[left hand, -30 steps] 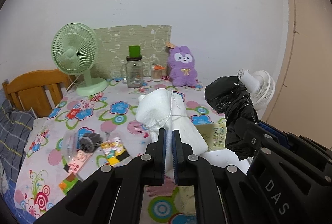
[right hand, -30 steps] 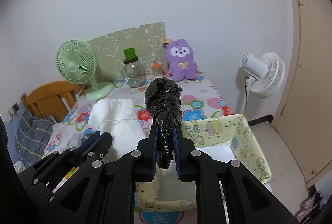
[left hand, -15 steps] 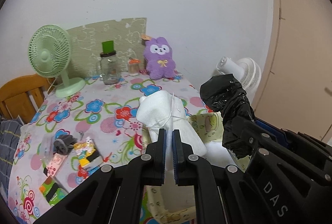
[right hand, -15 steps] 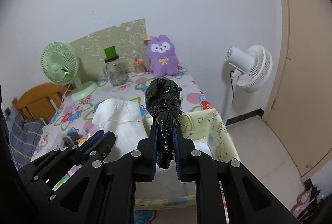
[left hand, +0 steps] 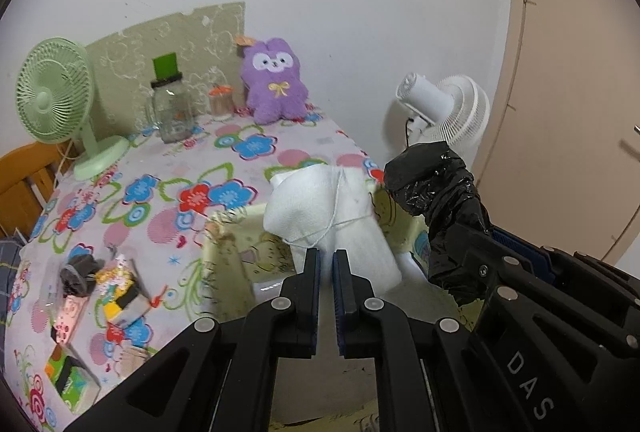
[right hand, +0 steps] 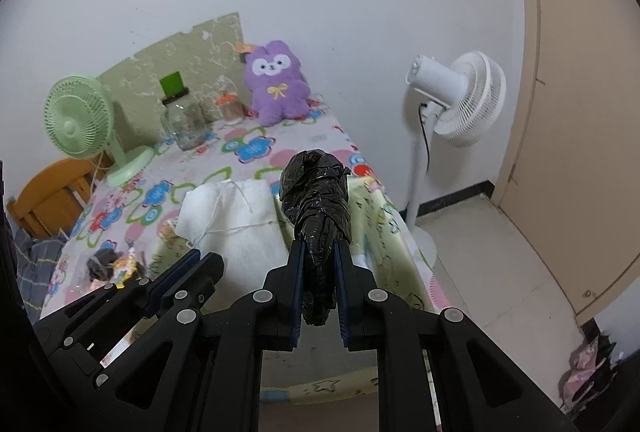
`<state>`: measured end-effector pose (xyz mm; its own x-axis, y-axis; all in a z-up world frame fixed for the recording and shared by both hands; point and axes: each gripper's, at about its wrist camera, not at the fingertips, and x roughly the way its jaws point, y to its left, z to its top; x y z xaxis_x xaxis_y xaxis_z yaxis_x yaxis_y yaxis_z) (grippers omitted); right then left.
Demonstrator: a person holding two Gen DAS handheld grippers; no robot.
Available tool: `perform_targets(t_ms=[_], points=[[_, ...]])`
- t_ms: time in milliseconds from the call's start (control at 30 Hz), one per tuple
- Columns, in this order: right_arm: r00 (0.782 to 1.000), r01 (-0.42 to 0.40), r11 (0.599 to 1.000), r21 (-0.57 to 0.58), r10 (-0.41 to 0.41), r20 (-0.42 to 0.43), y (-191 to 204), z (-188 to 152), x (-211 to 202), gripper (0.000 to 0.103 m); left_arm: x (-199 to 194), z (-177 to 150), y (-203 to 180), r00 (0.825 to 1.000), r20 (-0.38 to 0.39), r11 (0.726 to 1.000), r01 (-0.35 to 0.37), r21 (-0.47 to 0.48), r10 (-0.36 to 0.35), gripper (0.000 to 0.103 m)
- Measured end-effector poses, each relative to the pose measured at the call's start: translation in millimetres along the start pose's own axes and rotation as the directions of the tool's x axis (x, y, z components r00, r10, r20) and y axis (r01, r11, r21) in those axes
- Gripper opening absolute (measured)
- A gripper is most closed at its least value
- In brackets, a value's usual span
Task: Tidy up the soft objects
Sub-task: 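Lift the black bundle and white towel and carry both toward the patterned box, then lower both items into the box and open both grippers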
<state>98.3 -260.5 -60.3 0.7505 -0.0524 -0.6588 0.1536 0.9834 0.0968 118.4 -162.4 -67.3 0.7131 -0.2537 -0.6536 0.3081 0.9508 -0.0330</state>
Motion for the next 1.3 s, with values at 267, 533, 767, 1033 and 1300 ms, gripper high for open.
perform_targets(t_ms=[267,533,767,1033,1300], points=[[0.998,0.027,0.999,0.020,-0.026,-0.050,-14,-2,23,0.017,25,-3,-9,0.998,-0.063,1.000,0.019,0.003,-0.019,0.013],[0.996,0.043,0.998,0.041,-0.039,-0.080,-24,1,39,0.023,29,-2,-16,0.996,-0.084,0.999,0.042,0.006,-0.041,0.036],[0.996,0.043,0.999,0.028,-0.040,-0.083,-23,0,35,0.031,26,-3,-16,0.994,-0.096,0.998,0.057,0.003,-0.057,0.059],[0.999,0.012,0.999,0.036,-0.010,-0.052,-16,-2,17,0.064,8,-5,-13,0.997,-0.065,0.999,0.048,0.018,-0.047,0.073],[1.000,0.013,1.000,0.026,-0.012,-0.008,-7,-4,-5,0.079,-14,-6,-7,1.000,-0.020,0.999,0.025,0.023,-0.024,0.087]])
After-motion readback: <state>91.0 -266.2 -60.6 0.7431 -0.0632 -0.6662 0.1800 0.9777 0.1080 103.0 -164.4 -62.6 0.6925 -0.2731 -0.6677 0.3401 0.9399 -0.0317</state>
